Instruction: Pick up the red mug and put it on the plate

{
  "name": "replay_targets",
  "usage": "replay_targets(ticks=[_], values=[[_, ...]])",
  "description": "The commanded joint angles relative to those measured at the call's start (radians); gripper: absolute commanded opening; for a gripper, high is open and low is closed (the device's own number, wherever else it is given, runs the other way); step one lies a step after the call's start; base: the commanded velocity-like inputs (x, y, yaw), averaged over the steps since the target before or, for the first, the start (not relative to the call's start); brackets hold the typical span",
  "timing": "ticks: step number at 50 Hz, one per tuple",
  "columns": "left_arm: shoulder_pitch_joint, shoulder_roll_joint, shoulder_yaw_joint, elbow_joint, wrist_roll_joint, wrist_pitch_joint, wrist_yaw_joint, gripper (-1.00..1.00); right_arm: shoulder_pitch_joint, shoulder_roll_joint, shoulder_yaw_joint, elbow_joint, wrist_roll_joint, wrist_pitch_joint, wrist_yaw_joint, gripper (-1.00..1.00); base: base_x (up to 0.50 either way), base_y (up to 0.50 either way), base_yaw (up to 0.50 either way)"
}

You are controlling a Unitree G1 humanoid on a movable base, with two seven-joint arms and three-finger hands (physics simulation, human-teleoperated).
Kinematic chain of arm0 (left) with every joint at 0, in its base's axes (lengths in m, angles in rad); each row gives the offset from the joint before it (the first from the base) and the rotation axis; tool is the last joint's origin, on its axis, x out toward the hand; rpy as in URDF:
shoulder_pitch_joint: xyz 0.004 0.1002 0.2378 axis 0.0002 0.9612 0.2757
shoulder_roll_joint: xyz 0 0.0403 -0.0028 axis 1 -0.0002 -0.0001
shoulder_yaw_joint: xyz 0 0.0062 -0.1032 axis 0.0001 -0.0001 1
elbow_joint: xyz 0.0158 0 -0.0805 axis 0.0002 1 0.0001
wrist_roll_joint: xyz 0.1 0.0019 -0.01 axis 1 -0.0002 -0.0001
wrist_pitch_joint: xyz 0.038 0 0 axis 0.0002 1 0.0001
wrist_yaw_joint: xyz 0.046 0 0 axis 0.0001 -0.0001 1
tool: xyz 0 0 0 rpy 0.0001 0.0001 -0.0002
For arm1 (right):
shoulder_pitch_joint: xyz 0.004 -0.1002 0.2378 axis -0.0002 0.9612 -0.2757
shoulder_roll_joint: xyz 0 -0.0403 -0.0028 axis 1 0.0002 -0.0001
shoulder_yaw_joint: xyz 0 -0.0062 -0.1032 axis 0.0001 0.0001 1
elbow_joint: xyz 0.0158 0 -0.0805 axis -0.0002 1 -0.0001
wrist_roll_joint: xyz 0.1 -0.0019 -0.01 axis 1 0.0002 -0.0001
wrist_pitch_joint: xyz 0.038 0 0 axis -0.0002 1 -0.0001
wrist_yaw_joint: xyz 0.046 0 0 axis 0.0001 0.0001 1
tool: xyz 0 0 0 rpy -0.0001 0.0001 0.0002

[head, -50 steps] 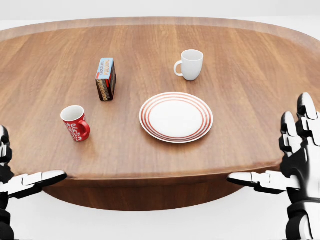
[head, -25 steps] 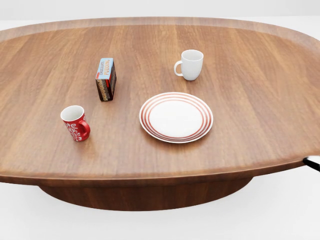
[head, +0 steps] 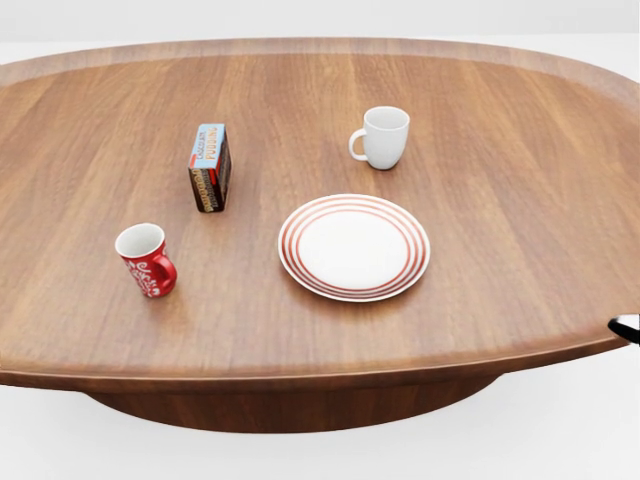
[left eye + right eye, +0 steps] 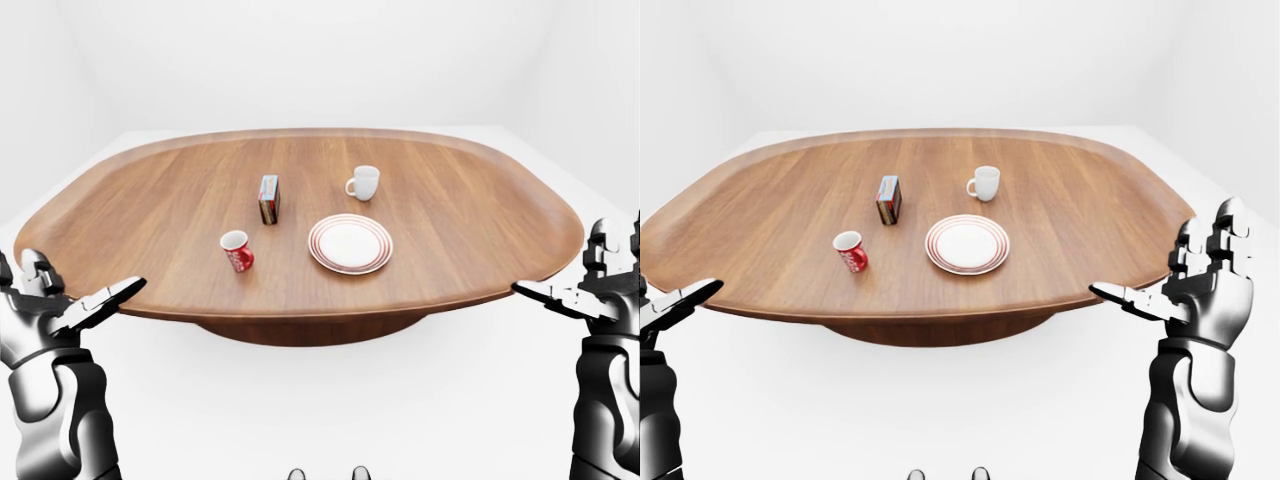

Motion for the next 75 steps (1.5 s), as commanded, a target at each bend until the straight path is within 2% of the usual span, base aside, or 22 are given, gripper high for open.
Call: replay_targets(ticks=[1,18,61,75], values=[[-0.006,0.002,0.000,-0.006,0.010,0.000,0.011,1.00,0.002,-0.002,-0.001,0.007,-0.003,0.000,0.016,1.00,0.43,0.00,0.00],[0.000,-0.002,0.006,-0.030,0.010,0.000,0.014,1.00,0.003,-0.007,-0.010,-0.049,0.008,0.000,0.004,1.00,0.44,0.00,0.00],[-0.011,0.003,-0.008,0.036,0.018,0.000,0.006,1.00,0.003,0.004,-0.001,0.009,-0.009,0.000,0.025,1.00,0.45,0.00,0.00],[-0.007,0.004,-0.009,0.041,0.016,0.000,0.005,1.00,0.008,0.003,-0.003,-0.020,-0.002,0.000,0.015,1.00,0.02,0.02,0.00]])
